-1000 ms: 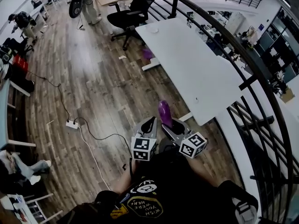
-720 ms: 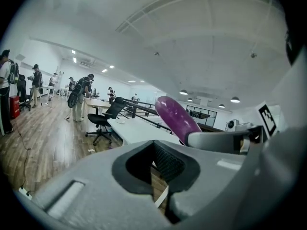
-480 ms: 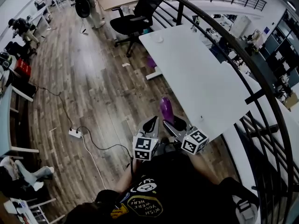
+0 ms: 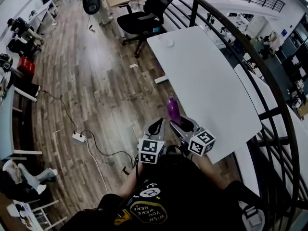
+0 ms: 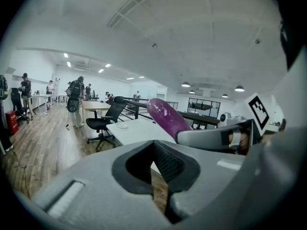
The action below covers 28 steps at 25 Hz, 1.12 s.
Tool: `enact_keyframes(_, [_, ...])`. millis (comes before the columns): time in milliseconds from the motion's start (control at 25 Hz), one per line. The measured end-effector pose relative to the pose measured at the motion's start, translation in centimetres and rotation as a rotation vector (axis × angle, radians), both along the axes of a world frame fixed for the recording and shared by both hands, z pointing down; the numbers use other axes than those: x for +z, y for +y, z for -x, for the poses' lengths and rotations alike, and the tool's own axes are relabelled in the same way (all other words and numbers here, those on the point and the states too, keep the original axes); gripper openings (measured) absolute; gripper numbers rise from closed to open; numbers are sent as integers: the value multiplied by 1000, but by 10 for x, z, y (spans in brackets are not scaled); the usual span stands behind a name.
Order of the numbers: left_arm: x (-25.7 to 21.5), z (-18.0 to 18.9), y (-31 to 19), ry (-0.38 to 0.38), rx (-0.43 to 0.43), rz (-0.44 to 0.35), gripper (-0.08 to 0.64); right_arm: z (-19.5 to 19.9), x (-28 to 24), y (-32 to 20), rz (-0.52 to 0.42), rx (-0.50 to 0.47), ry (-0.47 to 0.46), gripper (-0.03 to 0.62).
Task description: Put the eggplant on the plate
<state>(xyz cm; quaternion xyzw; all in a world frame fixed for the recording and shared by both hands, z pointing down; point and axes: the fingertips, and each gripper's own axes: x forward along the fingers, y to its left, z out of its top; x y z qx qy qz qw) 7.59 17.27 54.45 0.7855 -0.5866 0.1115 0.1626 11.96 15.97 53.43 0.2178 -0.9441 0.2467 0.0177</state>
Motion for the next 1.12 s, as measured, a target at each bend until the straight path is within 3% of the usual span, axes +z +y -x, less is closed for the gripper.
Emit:
enact_keyframes(360, [-9, 55, -89, 6, 80, -2, 5, 54, 0, -74, 38, 69, 19, 179])
enact_keyframes(600, [-22, 108, -146, 17, 138, -50, 5, 97, -10, -127, -6, 146, 27, 179])
enact_keyframes(840, [-24, 147, -169, 46, 187, -3, 5, 139, -23, -156, 22, 206, 32, 179])
enact_keyframes(1120, [-21, 175, -202, 92, 181, 33, 5, 175, -16, -182, 79, 176, 83, 179])
